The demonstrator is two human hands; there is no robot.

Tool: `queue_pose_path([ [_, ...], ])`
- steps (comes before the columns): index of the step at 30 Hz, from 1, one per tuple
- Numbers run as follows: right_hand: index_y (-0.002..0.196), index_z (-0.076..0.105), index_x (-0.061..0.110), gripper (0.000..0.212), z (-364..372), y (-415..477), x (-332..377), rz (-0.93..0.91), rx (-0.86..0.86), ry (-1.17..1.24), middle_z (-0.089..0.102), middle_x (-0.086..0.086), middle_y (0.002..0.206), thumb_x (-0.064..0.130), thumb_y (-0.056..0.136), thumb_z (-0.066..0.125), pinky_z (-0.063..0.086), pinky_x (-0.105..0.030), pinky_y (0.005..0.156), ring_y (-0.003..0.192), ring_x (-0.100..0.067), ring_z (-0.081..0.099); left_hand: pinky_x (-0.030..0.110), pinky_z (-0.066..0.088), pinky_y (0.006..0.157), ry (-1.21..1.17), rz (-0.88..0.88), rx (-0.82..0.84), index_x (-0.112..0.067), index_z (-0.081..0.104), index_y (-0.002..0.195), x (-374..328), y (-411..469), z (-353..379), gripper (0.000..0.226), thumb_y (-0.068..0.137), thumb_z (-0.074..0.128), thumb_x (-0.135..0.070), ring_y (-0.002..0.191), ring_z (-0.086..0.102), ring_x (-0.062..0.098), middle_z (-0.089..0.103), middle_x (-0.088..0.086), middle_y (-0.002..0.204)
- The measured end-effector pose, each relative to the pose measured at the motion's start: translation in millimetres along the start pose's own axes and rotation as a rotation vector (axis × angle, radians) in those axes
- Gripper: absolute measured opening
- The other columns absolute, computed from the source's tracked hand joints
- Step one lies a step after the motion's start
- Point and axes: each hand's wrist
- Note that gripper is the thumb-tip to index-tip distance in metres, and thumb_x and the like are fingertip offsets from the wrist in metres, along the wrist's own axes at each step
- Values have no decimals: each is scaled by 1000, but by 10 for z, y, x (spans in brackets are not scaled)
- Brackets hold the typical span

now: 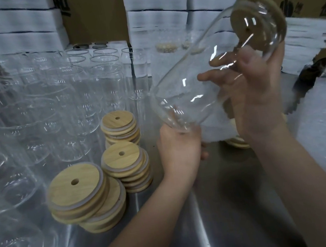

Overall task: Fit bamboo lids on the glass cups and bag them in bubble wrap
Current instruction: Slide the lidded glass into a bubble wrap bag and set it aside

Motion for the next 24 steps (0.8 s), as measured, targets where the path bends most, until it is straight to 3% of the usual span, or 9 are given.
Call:
queue_pose_path([
  [2, 121, 38, 25, 50, -15, 1, 20, -19, 7, -33, 41, -18, 118, 27, 78, 64, 56, -46, 73, 96, -30, 53, 25, 44, 38, -62, -48, -7, -63, 59, 62, -15, 42, -15, 60, 92, 54, -11, 30, 51, 19, 60, 2, 46],
  [5, 124, 34, 22, 55, -46, 10, 26, -42, 12, -67, 37, -24, 126, 28, 78, 63, 57, -47, 72, 95, -28, 52, 21, 42, 34, -174, -63, -31, -30, 63, 75, -1, 73, -46, 27, 97, 54, -21, 29, 49, 17, 61, 4, 46],
  [7, 126, 30, 19, 58, -77, 25, 25, -68, 23, -98, 33, -35, 133, 28, 79, 64, 57, -48, 71, 95, -30, 52, 20, 40, 32, -229, -74, -39, -19, 61, 77, 8, 87, -66, 22, 97, 54, -24, 28, 48, 16, 60, 6, 46],
  [11, 126, 28, 17, 59, -119, 47, 14, -140, 58, -190, 29, -42, 135, 26, 80, 65, 55, -44, 68, 93, -31, 52, 22, 40, 34, -262, -87, -51, -13, 59, 72, 0, 117, -78, 32, 99, 54, -28, 28, 46, 17, 59, 10, 47],
  [13, 124, 27, 16, 56, -132, 50, 7, -181, 79, -233, 31, -41, 131, 22, 83, 64, 55, -51, 64, 86, -28, 51, 20, 40, 33, -268, -79, -65, -12, 61, 72, -4, 117, -81, 35, 99, 53, -32, 28, 47, 17, 58, 8, 45],
  [16, 125, 26, 14, 56, -185, 60, -25, -235, 80, -301, 34, -31, 125, 20, 84, 65, 49, -61, 62, 84, -40, 45, 20, 42, 34, -280, -71, -74, -15, 67, 80, -21, 117, -90, 36, 99, 49, -39, 29, 48, 16, 59, 7, 45],
  [19, 128, 24, 4, 64, -239, 70, -54, -273, 81, -375, 32, -38, 129, 20, 83, 66, 50, -52, 66, 91, -52, 47, 22, 42, 36, -263, -38, -82, -16, 69, 82, -48, 117, -107, 38, 98, 50, -44, 32, 49, 17, 58, 8, 46],
  [22, 129, 24, 0, 68, -262, 71, -72, -295, 93, -428, 32, -40, 129, 20, 82, 69, 48, -33, 71, 90, -41, 47, 30, 43, 43, -165, 84, -135, -7, 68, 75, -47, 98, -111, 50, 93, 54, -51, 38, 49, 19, 55, 10, 47],
  [24, 130, 26, 0, 70, -276, 67, -96, -316, 84, -480, 33, -38, 129, 21, 81, 71, 48, -30, 72, 93, -35, 48, 43, 43, 53, -79, 199, -167, -2, 63, 71, -33, 84, -114, 60, 86, 54, -60, 49, 49, 23, 51, 14, 54],
])
Point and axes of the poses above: each hand's wrist, its own y-axis towards the middle knuckle, its own z-axis out of the palm, x = y × z
